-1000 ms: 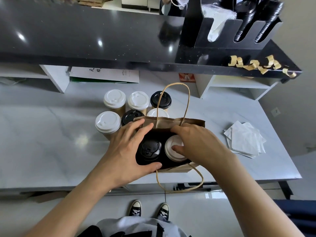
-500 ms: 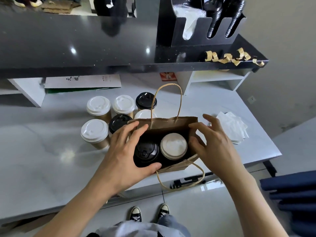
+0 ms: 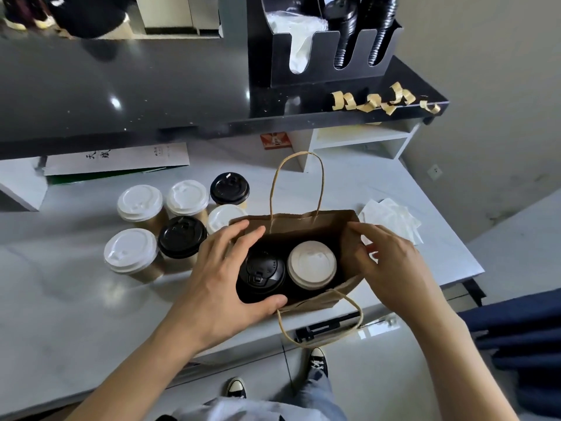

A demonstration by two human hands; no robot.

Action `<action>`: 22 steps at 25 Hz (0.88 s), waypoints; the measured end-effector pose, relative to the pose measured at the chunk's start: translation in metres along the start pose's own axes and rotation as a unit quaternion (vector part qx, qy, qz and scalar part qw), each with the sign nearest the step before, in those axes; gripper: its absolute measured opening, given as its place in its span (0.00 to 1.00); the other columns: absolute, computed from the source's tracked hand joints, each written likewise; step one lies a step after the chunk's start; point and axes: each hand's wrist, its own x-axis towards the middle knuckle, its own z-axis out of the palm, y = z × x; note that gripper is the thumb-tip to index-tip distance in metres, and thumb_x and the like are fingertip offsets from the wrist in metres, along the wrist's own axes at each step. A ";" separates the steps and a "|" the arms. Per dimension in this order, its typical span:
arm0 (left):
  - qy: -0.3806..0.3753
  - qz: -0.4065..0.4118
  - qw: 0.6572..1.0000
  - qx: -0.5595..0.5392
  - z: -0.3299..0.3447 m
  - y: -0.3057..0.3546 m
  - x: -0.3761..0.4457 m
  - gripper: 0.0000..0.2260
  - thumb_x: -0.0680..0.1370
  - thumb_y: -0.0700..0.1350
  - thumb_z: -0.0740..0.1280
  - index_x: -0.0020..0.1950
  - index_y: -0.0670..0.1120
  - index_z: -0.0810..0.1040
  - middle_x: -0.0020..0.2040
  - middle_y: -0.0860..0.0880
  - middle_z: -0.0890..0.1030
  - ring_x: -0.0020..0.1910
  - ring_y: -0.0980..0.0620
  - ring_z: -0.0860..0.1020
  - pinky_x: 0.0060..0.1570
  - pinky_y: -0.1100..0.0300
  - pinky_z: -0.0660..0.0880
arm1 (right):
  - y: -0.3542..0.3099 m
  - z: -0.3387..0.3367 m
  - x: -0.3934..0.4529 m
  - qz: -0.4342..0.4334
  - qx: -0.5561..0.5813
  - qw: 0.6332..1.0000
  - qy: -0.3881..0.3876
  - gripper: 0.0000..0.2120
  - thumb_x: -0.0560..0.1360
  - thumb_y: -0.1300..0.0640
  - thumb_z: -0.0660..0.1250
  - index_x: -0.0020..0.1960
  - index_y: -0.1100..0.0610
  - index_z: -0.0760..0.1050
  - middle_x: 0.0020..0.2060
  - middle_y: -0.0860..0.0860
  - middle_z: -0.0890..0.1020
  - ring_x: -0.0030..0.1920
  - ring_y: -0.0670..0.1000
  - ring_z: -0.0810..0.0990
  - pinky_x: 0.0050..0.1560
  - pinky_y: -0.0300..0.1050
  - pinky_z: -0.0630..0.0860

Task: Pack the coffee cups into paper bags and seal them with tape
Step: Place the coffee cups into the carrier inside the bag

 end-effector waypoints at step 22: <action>0.037 -0.101 0.994 -0.020 0.066 0.083 0.103 0.41 0.65 0.70 0.71 0.76 0.62 0.66 0.76 0.69 0.57 0.78 0.65 0.54 0.74 0.62 0.55 | 0.117 -0.073 0.125 -0.114 -0.003 0.988 -0.101 0.15 0.79 0.51 0.63 0.64 0.45 0.78 0.54 0.39 0.81 0.47 0.44 0.82 0.50 0.52 0.80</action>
